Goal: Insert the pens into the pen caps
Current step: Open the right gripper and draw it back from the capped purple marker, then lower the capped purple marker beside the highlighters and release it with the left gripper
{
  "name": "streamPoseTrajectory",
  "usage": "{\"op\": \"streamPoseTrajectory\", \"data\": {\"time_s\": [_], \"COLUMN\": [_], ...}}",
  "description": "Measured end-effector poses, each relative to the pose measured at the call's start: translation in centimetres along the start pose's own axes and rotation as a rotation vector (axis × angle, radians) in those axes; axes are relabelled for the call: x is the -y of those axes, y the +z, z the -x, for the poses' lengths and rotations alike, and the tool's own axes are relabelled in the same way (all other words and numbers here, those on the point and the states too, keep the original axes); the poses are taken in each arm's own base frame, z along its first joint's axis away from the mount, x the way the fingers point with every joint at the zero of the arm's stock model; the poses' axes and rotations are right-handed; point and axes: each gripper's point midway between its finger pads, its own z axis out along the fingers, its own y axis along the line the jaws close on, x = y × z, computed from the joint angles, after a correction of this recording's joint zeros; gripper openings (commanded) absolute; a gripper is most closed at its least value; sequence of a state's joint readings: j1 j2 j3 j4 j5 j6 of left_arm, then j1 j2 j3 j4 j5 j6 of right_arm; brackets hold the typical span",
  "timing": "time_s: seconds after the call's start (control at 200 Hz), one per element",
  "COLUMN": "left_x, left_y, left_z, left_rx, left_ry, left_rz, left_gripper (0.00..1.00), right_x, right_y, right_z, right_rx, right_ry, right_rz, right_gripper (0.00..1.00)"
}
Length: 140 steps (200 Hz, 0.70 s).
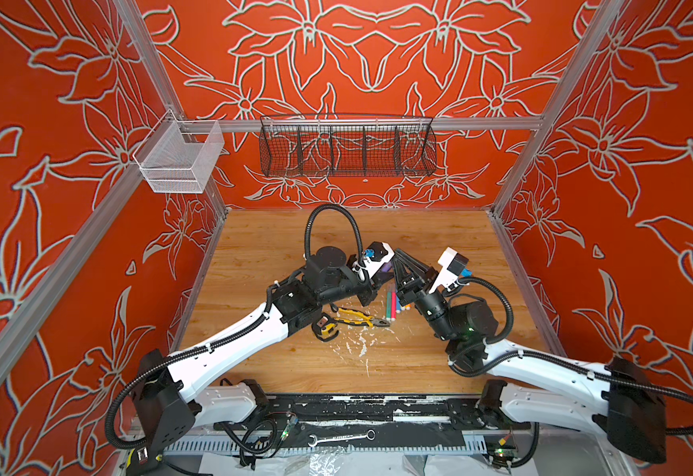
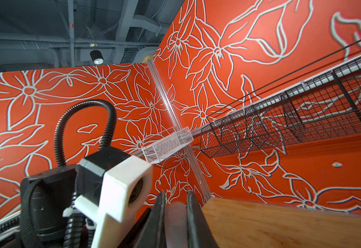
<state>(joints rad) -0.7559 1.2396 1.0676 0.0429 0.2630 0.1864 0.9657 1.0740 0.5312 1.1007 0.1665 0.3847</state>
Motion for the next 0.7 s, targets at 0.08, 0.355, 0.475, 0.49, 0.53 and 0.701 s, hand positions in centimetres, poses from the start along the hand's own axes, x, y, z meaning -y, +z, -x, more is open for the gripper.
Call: {"op": "streamPoseTrajectory", "data": {"time_s": [0.08, 0.355, 0.475, 0.49, 0.53, 0.701], "left_x": [0.3, -2.3, -5.3, -5.1, -4.8, -4.7], "left_y": [0.0, -2.1, -4.8, -4.8, -4.6, -0.7], "left_z": [-0.5, -1.0, 1.7, 1.6, 0.8, -9.0], "left_rx": [-0.010, 0.092, 0.247, 0.252, 0.244, 0.016], "left_ry": [-0.014, -0.101, -0.137, -0.145, -0.167, -0.337], "left_rz": [-0.030, 0.072, 0.216, 0.215, 0.215, 0.244], "left_gripper": [0.00, 0.00, 0.00, 0.00, 0.00, 0.00], "right_x": [0.1, -1.2, -0.4, -0.1, 0.5, 3.2], "right_y": [-0.4, -3.9, -6.3, -6.5, -7.1, -9.1], "right_z": [-0.4, -5.9, -9.7, -9.7, -9.4, -5.6], "right_rx": [-0.005, -0.248, -0.431, -0.439, -0.449, -0.380], "right_ry": [-0.006, 0.004, -0.038, -0.039, -0.054, -0.087], "right_rz": [-0.003, 0.019, -0.015, -0.031, -0.065, -0.221], "right_gripper": [0.00, 0.44, 0.58, 0.60, 0.63, 0.71]}}
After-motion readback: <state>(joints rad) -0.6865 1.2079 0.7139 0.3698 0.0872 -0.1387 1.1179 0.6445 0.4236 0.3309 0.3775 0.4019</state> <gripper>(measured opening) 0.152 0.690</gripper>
